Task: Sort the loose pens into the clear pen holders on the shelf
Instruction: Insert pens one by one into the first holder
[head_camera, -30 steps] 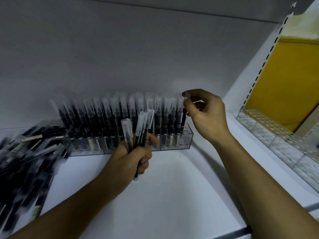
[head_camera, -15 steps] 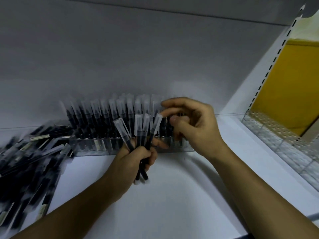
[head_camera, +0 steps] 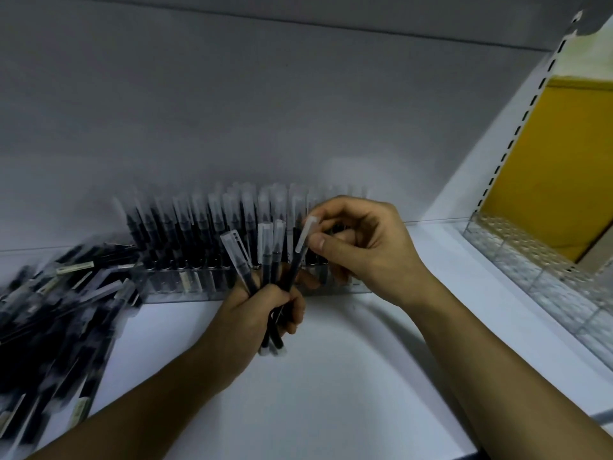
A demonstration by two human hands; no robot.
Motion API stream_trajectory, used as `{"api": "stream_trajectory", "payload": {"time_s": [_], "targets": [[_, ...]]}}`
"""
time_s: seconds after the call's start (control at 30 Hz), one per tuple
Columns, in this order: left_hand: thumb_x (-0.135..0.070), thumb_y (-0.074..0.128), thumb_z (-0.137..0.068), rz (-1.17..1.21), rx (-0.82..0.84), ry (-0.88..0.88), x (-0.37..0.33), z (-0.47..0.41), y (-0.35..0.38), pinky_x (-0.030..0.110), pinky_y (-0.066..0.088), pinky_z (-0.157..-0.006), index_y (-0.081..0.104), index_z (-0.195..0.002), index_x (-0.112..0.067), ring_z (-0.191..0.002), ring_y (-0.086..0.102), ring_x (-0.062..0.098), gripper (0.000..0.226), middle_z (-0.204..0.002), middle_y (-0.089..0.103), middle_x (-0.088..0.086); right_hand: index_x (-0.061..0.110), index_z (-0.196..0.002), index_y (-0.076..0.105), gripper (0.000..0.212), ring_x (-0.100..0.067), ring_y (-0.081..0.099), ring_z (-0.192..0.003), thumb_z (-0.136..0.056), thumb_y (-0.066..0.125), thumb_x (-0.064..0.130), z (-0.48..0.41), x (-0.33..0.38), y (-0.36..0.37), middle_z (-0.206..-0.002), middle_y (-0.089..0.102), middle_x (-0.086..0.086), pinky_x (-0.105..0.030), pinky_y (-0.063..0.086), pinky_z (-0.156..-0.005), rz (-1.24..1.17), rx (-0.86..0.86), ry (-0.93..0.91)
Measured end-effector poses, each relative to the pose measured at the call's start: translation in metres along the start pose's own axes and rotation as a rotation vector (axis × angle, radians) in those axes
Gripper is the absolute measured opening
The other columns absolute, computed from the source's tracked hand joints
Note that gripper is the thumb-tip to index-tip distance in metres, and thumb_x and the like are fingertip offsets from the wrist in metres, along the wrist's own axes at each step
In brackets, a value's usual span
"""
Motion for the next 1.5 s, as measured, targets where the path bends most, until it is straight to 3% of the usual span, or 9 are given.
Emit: {"api": "stream_trajectory", "payload": {"time_s": [0.1,0.3,0.4,0.5,0.67,0.83,1.27,1.4,1.5], "targets": [[-0.027,0.059,-0.074,-0.004,0.011,0.012,0.002,-0.003,0.0,0.048,0.038,-0.069,0.075,-0.073,-0.02,-0.076,0.059,0.036,0.018,-0.075,0.07,0.013,0.004,-0.095,0.061,0.011,-0.014,0.061,-0.047,-0.088,0.065,-0.003,-0.001,0.007,-0.008,-0.09,0.071,-0.023,-0.019,0.046,-0.044,-0.079,-0.072,-0.035],[-0.016,0.047,-0.084,-0.07,0.107,0.083,-0.006,-0.002,0.01,0.038,0.052,-0.065,0.072,-0.1,-0.016,-0.085,0.071,0.034,0.03,-0.092,0.073,0.014,0.012,-0.101,0.068,0.018,-0.022,0.052,-0.044,-0.083,0.067,0.01,-0.003,0.013,-0.04,-0.081,0.073,-0.012,-0.022,0.041,-0.044,-0.212,-0.212,-0.07],[-0.021,0.055,-0.094,-0.06,0.12,0.127,-0.012,0.0,0.014,0.033,0.05,-0.054,0.071,-0.098,-0.02,-0.065,0.065,0.03,0.016,-0.078,0.067,0.012,0.009,-0.101,0.071,0.02,-0.022,0.047,-0.046,-0.086,0.06,0.004,-0.003,0.011,-0.052,-0.078,0.072,-0.011,-0.023,0.039,-0.045,-0.187,-0.32,-0.053],[-0.016,0.048,-0.1,-0.049,0.108,0.141,-0.012,0.0,0.015,0.026,0.032,-0.037,0.068,-0.1,-0.016,-0.043,0.036,0.019,0.02,-0.06,0.043,0.01,0.011,-0.096,0.071,0.017,-0.029,0.052,-0.062,-0.085,0.06,0.004,-0.001,0.011,-0.065,-0.076,0.072,-0.007,-0.024,0.037,-0.049,-0.092,-0.468,-0.057],[-0.01,0.05,-0.097,-0.007,0.149,0.109,-0.008,0.0,0.013,0.02,0.023,-0.039,0.066,-0.107,-0.009,-0.043,0.026,0.01,0.019,-0.058,0.032,0.002,0.007,-0.098,0.069,0.017,-0.022,0.072,-0.079,-0.087,0.059,-0.001,0.006,0.018,-0.084,-0.079,0.073,0.008,-0.026,0.044,-0.051,0.097,-0.622,-0.095],[-0.007,0.043,-0.087,0.025,0.169,0.039,-0.002,-0.003,0.014,0.02,0.022,-0.039,0.07,-0.093,-0.019,-0.043,0.027,0.009,0.03,-0.055,0.037,-0.003,0.007,-0.101,0.07,0.015,-0.03,0.072,-0.077,-0.09,0.063,0.0,0.012,0.027,-0.093,-0.083,0.073,-0.002,-0.026,0.053,-0.057,0.23,-0.727,-0.178],[-0.007,0.044,-0.1,0.013,0.098,0.07,-0.005,-0.003,0.012,0.021,0.022,-0.041,0.068,-0.083,-0.02,-0.046,0.026,0.01,0.033,-0.055,0.035,-0.004,0.021,-0.105,0.068,0.016,-0.023,0.072,-0.083,-0.094,0.066,0.01,0.01,0.025,-0.082,-0.09,0.072,0.0,-0.039,0.06,-0.061,0.42,-0.672,-0.177],[-0.016,0.047,-0.092,0.004,0.098,0.079,-0.007,-0.002,0.013,0.02,0.022,-0.041,0.064,-0.088,-0.013,-0.045,0.027,0.009,0.018,-0.055,0.036,-0.005,0.023,-0.102,0.07,0.01,-0.012,0.07,-0.077,-0.094,0.069,0.017,0.008,0.021,-0.079,-0.087,0.071,0.012,-0.03,0.057,-0.061,0.46,-0.651,-0.131],[-0.006,0.044,-0.101,0.008,0.102,0.072,-0.004,-0.003,0.011,0.02,0.022,-0.04,0.065,-0.086,-0.015,-0.045,0.028,0.008,0.027,-0.055,0.036,-0.004,0.022,-0.098,0.072,0.008,-0.007,0.068,-0.075,-0.092,0.071,0.017,0.007,0.02,-0.08,-0.085,0.072,0.012,-0.023,0.053,-0.063,0.504,-0.654,-0.118]]}}
Point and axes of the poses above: each hand's wrist, its own z-axis away from the middle knuckle, its own y-axis out of the palm, x = y × z, the point moved 8 cm from there along -z, towards the middle knuckle
